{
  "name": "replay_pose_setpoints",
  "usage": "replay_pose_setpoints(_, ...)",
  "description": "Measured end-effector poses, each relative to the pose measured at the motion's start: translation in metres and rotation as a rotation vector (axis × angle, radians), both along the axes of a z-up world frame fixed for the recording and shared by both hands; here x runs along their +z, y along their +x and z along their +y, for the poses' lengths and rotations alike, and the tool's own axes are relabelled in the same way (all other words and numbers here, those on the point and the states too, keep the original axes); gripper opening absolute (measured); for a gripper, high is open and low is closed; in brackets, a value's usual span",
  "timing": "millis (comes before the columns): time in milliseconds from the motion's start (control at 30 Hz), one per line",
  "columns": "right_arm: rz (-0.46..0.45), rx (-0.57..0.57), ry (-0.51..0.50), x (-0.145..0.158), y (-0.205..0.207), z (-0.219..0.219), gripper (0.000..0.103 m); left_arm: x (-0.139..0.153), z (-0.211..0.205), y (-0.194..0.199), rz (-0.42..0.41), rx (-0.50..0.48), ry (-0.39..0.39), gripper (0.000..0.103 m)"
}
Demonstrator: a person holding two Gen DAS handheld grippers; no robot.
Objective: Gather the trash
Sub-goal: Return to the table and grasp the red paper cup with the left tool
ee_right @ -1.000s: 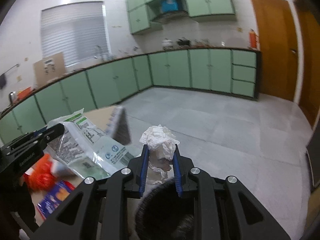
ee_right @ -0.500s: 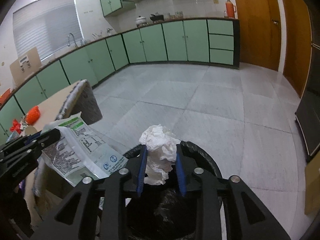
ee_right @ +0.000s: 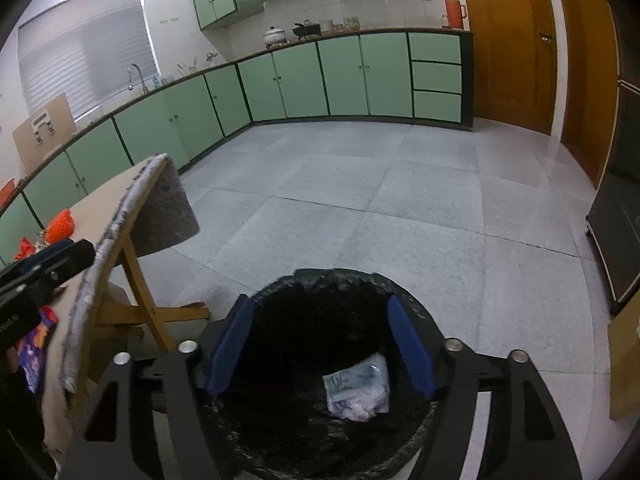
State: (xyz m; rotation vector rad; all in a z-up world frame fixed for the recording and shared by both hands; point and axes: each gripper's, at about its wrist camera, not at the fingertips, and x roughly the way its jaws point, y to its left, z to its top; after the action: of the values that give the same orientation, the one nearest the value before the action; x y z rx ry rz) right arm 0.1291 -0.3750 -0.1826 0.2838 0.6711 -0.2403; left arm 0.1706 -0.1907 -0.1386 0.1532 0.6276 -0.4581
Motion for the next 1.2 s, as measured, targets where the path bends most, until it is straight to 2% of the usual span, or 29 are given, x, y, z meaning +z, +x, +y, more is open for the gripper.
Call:
replay_pose_setpoints(200, -0.081, 0.074, -0.04, 0.029, 0.005, 0.046, 0.087, 0.034, 0.05, -0.017, -0.114, 0.079, 0.0, 0.07)
replay_pose_setpoints(367, -0.177, 0.157, -0.047, 0.059, 0.017, 0.099, 0.092, 0.054, 0.107, -0.027, -0.184, 0.223, 0.027, 0.073)
replay_pose_setpoints(567, -0.245, 0.25, -0.037, 0.074, 0.037, 0.163, 0.092, 0.057, 0.179, -0.04, -0.233, 0.411, 0.109, 0.076)
replay_pose_setpoints(700, -0.244, 0.305, -0.037, 0.07, 0.047, 0.201, 0.092, 0.048, 0.214, -0.042, -0.186, 0.478, 0.125, 0.077)
replay_pose_setpoints(867, -0.219, 0.353, -0.058, 0.062, 0.056, 0.236, 0.092, 0.035, 0.241, -0.051, -0.132, 0.507, 0.119, 0.078)
replay_pose_setpoints(1200, -0.181, 0.374, -0.089, 0.053, 0.065, 0.256, 0.092, 0.015, 0.265, -0.044, -0.054, 0.522, 0.072, 0.081)
